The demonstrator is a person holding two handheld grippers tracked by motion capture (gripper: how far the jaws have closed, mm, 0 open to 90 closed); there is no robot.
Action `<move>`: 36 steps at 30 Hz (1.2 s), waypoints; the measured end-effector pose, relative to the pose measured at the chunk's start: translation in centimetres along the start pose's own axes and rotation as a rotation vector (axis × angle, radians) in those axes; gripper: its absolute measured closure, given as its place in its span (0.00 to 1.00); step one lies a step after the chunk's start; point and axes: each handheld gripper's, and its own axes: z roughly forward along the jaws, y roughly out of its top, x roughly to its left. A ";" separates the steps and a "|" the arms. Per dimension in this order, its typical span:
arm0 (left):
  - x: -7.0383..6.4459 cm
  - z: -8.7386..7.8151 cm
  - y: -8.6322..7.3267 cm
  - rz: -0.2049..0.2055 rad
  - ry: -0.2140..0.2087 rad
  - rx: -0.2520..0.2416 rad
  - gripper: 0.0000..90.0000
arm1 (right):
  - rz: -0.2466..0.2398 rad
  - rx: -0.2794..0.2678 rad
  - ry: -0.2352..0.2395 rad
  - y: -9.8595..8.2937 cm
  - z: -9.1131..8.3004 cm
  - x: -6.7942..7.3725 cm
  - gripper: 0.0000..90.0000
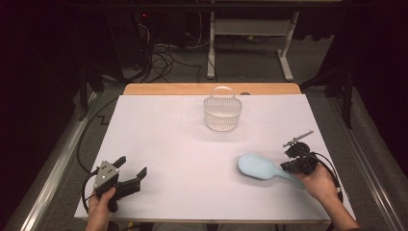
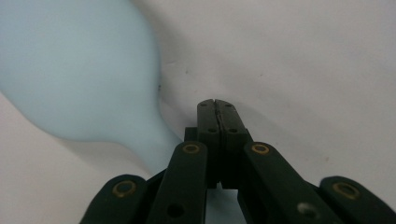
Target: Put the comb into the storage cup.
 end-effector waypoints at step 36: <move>0.0 0.1 0.1 0.003 -0.006 -0.004 0.17 | -0.022 -0.060 0.060 -3.0 -0.8 2.3 1.00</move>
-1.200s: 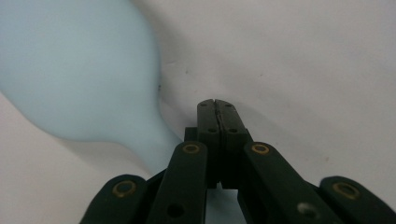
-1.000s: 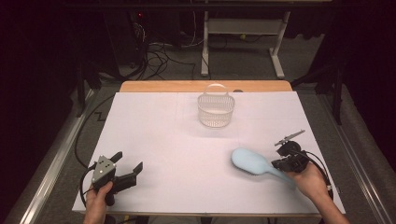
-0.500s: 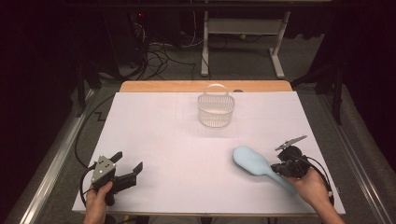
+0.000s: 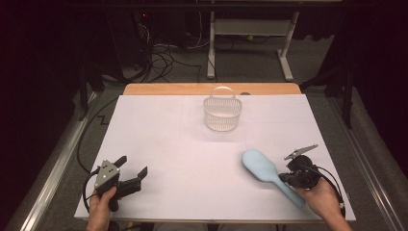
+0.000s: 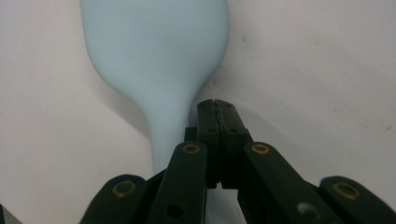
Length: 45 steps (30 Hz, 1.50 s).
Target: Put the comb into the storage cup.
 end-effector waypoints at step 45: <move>-0.1 0.4 0.2 0.008 -0.019 -0.002 0.17 | 0.077 -0.097 -0.005 -2.1 -1.3 0.6 0.75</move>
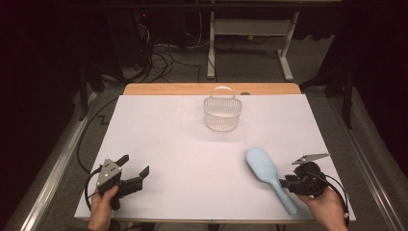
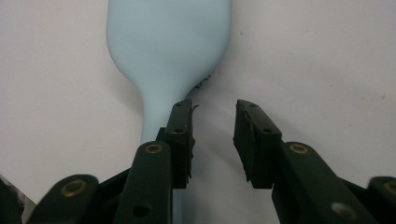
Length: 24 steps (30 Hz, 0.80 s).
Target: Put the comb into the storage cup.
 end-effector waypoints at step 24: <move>0.0 0.0 0.0 -0.001 -0.002 0.000 0.17 | 0.007 -0.004 0.020 0.8 0.5 1.5 0.48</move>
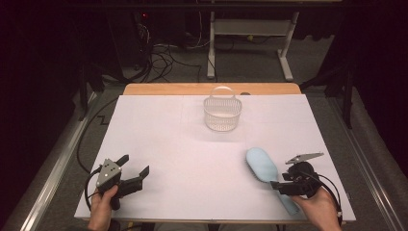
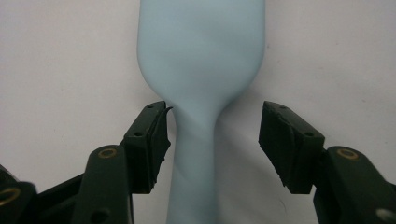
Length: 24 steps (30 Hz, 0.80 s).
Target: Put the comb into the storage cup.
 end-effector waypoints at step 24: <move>0.0 0.0 0.0 0.001 -0.001 -0.002 0.17 | -0.037 0.094 -0.068 0.9 2.5 1.1 0.49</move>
